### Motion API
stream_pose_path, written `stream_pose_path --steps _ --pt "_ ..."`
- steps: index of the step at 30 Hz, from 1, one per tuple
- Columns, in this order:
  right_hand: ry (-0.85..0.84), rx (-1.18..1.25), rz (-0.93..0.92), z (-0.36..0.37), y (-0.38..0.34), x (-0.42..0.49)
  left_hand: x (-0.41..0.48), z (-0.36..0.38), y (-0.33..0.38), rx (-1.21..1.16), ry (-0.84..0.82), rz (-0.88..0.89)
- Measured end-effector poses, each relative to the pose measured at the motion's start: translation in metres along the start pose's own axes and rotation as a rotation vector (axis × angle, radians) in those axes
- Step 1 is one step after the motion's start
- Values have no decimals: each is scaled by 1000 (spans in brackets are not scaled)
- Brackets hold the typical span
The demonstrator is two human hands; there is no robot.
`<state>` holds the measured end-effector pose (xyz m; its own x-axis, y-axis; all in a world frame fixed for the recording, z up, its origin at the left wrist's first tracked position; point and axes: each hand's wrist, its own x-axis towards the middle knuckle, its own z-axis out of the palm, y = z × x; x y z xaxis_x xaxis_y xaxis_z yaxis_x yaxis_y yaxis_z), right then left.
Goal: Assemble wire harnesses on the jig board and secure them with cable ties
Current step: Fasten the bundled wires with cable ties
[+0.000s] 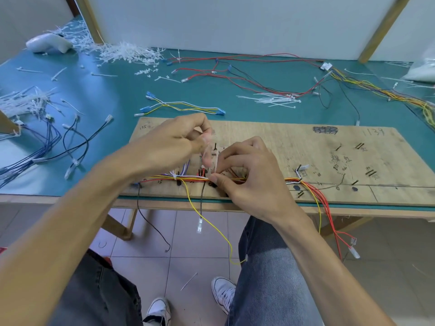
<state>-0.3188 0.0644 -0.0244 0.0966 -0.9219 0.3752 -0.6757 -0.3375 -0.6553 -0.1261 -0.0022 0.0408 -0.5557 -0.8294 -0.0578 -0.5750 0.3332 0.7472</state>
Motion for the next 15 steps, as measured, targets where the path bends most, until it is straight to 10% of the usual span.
stream_pose_path --steps 7,15 --pt "55 70 -8 -2 -1 -2 2 -11 4 44 -13 22" --pt "490 112 -153 -17 -23 -16 11 6 15 430 110 210"
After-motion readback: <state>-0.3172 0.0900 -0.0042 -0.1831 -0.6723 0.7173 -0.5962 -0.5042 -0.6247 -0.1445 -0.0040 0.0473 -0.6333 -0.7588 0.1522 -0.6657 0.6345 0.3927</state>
